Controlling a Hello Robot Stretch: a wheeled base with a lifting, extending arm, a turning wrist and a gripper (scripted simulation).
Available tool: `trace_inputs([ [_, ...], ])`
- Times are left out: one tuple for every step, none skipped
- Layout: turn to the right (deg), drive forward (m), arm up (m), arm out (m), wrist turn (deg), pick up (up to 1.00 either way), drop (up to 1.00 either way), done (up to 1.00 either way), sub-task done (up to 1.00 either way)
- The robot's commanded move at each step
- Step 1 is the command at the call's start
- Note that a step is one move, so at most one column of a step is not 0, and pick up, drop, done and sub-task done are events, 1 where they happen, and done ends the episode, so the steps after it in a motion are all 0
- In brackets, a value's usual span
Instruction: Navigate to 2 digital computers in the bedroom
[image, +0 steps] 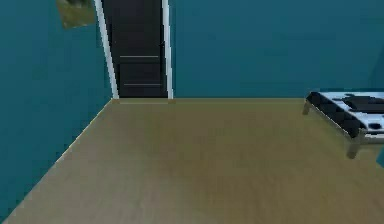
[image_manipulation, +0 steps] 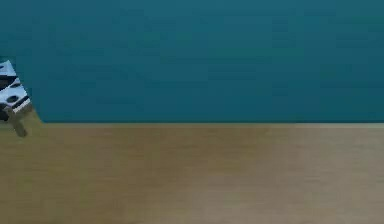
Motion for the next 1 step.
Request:
trace_inputs([
  [-45.0,0.0,0.0,0.0,0.0,0.0,0.0,0.0,0.0],
])
